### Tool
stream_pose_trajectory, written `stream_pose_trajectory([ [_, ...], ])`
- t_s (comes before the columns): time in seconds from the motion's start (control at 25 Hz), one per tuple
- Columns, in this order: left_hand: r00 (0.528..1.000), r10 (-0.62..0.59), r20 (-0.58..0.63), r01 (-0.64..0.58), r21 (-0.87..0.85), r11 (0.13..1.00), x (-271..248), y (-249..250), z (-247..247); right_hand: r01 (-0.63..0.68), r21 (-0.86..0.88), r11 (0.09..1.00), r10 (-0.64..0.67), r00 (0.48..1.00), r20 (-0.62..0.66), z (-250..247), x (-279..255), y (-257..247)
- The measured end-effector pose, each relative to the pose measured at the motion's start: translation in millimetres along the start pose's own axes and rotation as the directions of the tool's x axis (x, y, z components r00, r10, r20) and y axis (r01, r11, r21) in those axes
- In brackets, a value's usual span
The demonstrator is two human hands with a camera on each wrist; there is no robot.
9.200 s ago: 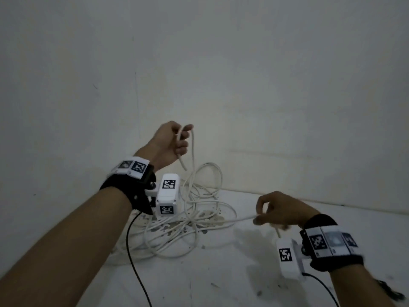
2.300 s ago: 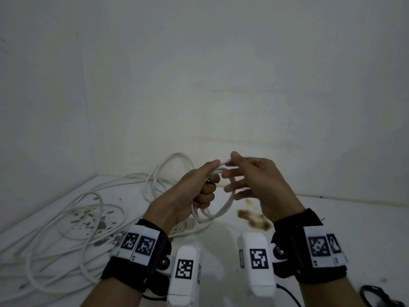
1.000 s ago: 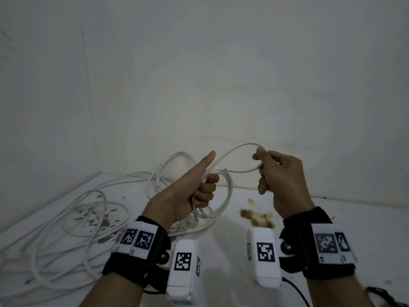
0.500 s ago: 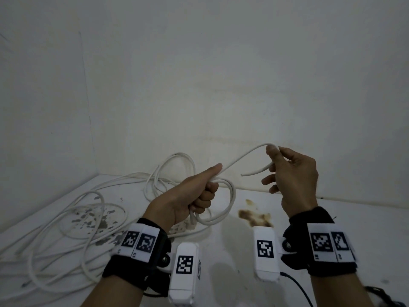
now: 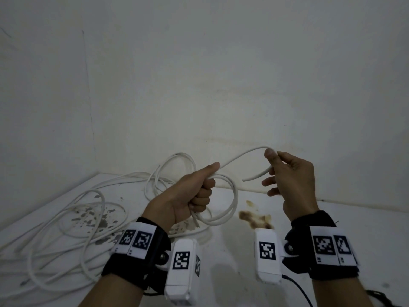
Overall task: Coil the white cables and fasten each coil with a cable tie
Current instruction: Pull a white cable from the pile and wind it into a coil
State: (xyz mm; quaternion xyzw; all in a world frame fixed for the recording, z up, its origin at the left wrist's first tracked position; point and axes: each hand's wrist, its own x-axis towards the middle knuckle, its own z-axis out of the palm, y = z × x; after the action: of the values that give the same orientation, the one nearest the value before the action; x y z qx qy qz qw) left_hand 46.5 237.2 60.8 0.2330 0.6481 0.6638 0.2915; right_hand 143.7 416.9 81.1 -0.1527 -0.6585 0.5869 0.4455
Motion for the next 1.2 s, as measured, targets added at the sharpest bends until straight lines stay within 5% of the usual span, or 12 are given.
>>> stream_pose_trajectory([
  [0.16,1.0,0.029,0.002,-0.028,-0.231,0.973,0,4,-3,-0.124,-0.074,0.99,0.137,0.968,0.209,6,-5,11],
  [0.32,0.998,0.056,-0.026,-0.062,-0.345,0.937,2,6,-2,-0.359,-0.03,0.933,0.337,0.839,0.427,21,-15,8],
  [0.44,0.985,0.071,-0.159,-0.124,-0.357,0.926,7,4,1,-0.485,0.066,0.872,0.376,0.75,0.544,31,-20,0],
  [0.6,0.962,0.095,-0.254,-0.18,-0.333,0.926,10,3,7,-0.237,-0.142,0.961,0.276,0.802,0.53,42,-32,0],
  [0.72,0.946,0.087,-0.313,-0.203,-0.36,0.911,8,4,0,0.007,-0.419,0.908,0.228,0.83,0.508,39,-32,2],
  [0.92,0.875,0.095,-0.475,-0.295,-0.367,0.882,7,6,-24,0.096,-0.486,0.869,0.242,0.774,0.585,22,-35,-19],
  [1.2,0.849,0.066,-0.524,-0.375,-0.511,0.774,11,-1,-49,0.193,-0.435,0.879,0.094,0.826,0.556,20,-42,-35],
])
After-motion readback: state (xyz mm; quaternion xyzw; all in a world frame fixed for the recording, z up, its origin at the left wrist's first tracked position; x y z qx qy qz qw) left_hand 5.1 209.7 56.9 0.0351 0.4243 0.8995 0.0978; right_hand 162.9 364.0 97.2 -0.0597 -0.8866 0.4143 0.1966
